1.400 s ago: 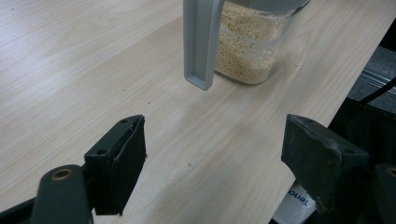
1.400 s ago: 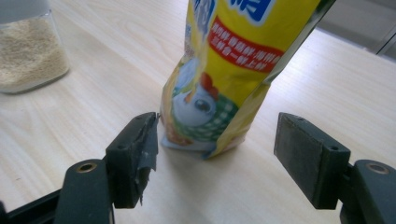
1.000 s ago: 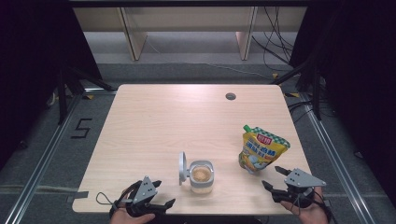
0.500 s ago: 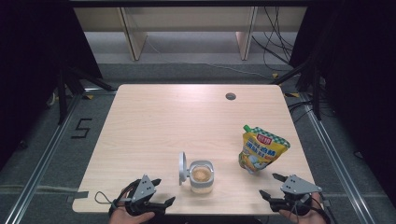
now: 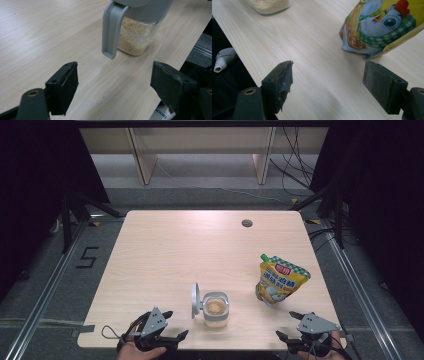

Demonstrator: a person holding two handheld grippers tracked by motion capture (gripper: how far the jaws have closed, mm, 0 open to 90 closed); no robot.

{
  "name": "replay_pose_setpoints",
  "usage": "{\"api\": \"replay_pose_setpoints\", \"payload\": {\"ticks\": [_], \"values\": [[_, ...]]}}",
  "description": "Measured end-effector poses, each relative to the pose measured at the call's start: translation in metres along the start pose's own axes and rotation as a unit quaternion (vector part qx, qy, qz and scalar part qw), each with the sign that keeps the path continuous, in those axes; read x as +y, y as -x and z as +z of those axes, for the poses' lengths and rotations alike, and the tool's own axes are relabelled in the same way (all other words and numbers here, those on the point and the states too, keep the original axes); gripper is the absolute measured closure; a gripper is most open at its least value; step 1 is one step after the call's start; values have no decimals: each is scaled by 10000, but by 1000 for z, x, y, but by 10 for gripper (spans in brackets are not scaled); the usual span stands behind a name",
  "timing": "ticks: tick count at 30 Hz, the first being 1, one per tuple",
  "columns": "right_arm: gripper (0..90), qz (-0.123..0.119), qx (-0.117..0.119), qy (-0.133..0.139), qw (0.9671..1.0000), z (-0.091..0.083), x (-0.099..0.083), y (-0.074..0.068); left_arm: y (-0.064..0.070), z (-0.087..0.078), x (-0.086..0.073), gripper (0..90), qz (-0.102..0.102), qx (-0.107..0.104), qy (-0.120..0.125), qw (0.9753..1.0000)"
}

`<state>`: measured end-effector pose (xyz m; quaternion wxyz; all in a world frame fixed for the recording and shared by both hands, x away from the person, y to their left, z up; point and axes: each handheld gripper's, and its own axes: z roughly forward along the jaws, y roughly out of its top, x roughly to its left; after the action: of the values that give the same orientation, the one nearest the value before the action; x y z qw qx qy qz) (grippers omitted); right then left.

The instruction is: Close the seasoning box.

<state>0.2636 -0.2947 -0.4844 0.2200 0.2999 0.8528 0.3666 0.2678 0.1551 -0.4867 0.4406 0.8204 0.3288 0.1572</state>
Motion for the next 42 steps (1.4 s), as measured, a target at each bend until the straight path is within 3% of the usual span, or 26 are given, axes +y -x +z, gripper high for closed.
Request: {"api": "replay_pose_setpoints", "payload": {"ticks": [1, 2, 3, 5, 8, 12, 13, 15, 16, 17, 20, 22, 24, 25, 26, 28, 36, 42], "values": [[249, -4, 8, -8, 10000, 0, 0, 0, 0, 0, 0, 224, -62, -45, 58, 10000], [249, -17, 9, -15, 10000, 0, 0, -1, -1, -2, 1, 229, 14, -35, -13, 10000], [249, 88, 42, -68, 9999, 0, 0, -3, 0, -1, 2, 242, -79, -3, 88, 9999], [252, -79, 73, -79, 9999, 1, 0, -2, -2, -3, 3, 278, -76, -12, 122, 9999], [256, -91, 69, -149, 9998, 2, -1, -3, -3, -7, 7, 428, -64, -5, 267, 9996], [257, -45, 79, -138, 9999, 1, -1, -4, -4, -11, 14, 695, 76, 220, 412, 9989], [257, -54, 74, -140, 9999, 1, -1, -4, -6, -11, 16, 733, 280, 212, 457, 9983], [258, -52, 69, -151, 9998, 1, -1, -4, -4, -12, 18, 809, 291, 263, 419, 9984], [258, -81, 63, -141, 9998, 2, -1, -4, -6, -12, 20, 847, 518, 284, 480, 9971], [259, -89, 68, -142, 9998, 2, -1, -4, -5, -12, 21, 874, 509, 285, 482, 9971], [260, -107, 81, -160, 9998, 3, -1, -5, -3, -11, 25, 890, 538, 273, 498, 9969], [262, -125, 84, -171, 9997, 4, -1, -5, -5, -13, 29, 891, 742, 286, 432, 9959], [262, -121, 103, -175, 9997, 4, 0, -6, -3, -12, 33, 891, 628, 287, 533, 9962], [262, -105, 109, -185, 9997, 4, 0, -6, -4, -13, 36, 892, 760, 312, 487, 9954], [263, -108, 105, -184, 9997, 4, 0, -6, -3, -12, 36, 892, 629, 291, 524, 9962], [263, -127, 112, -175, 9997, 4, -1, -6, -2, -12, 41, 891, 745, 286, 553, 9953], [264, -150, 109, -196, 9996, 5, -1, -6, 4, -5, 53, 891, 694, 172, 601, 9956], [265, -185, 91, -200, 9996, 5, -1, -5, 4, -7, 60, 890, 790, 169, 659, 9945]]}}
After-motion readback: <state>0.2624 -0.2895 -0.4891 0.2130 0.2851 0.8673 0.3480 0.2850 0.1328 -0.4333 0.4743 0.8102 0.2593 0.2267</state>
